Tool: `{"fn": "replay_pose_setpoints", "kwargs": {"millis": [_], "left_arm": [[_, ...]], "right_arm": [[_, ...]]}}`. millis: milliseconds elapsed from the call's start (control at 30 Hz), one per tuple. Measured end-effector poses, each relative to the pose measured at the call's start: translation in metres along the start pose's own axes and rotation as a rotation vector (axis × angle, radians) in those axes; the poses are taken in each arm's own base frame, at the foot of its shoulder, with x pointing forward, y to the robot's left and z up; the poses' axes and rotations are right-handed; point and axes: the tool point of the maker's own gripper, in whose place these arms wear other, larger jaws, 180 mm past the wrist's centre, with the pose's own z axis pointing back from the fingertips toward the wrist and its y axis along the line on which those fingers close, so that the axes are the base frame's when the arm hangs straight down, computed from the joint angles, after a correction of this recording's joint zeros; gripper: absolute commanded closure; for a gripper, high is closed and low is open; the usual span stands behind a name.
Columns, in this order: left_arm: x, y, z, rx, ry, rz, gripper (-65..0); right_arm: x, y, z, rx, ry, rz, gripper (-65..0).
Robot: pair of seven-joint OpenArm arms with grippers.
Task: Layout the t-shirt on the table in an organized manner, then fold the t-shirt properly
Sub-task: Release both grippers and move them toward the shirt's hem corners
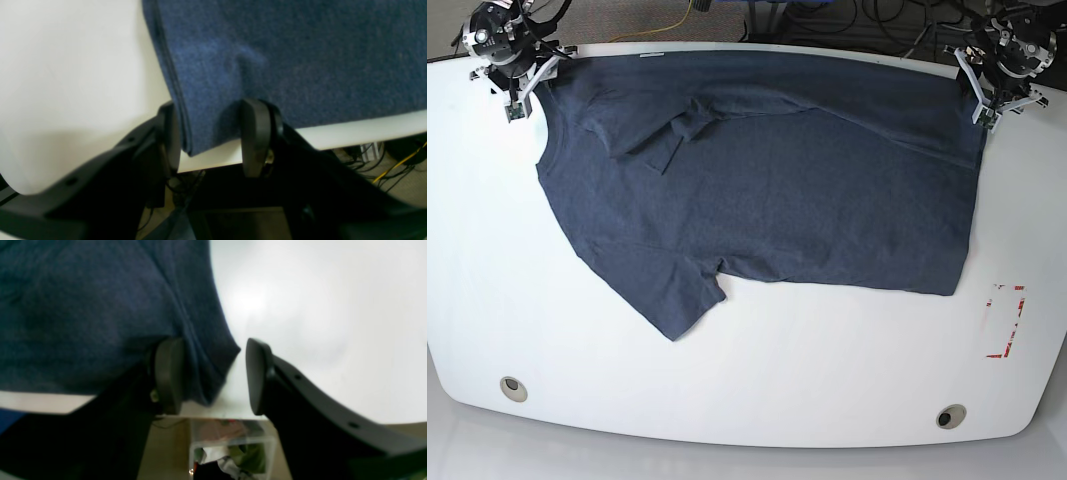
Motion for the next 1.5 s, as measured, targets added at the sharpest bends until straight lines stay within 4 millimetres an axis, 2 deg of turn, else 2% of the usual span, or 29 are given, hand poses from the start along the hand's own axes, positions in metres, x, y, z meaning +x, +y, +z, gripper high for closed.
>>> {"fn": "replay_pose_setpoints", "kwargs": {"millis": [233, 500, 733, 1133, 1267, 1367, 1500], "left_arm": [[-0.003, 0.011, 0.002, 0.018, 0.016, -0.018, -27.0], [-0.016, 0.028, 0.006, 0.06, 0.085, -0.058, -27.8], [-0.019, 0.028, 0.006, 0.065, 0.103, -0.059, -37.4], [-0.018, 0.027, 0.005, 0.068, 0.144, -0.075, -37.5], [-0.016, 0.04, 0.008, 0.092, 0.139, -0.04, -37.5], [-0.012, 0.058, 0.013, 0.146, 0.131, -0.003, -37.5], [0.003, 0.078, 0.016, 0.205, 0.107, 0.009, -37.5]], "right_arm": [[0.021, -0.005, 0.013, -0.039, -0.053, 0.046, -29.0], [0.028, -0.015, 0.016, -0.06, -0.063, 0.072, -29.0], [0.036, -0.017, 0.016, -0.064, -0.082, 0.077, -29.0], [0.046, -0.017, 0.015, -0.066, -0.103, 0.077, -29.0], [0.047, -0.017, 0.015, -0.066, -0.107, 0.076, -29.0], [0.055, -0.018, 0.015, -0.07, -0.124, 0.072, -29.0], [0.067, -0.022, 0.015, -0.079, -0.15, 0.076, -29.0]]}}
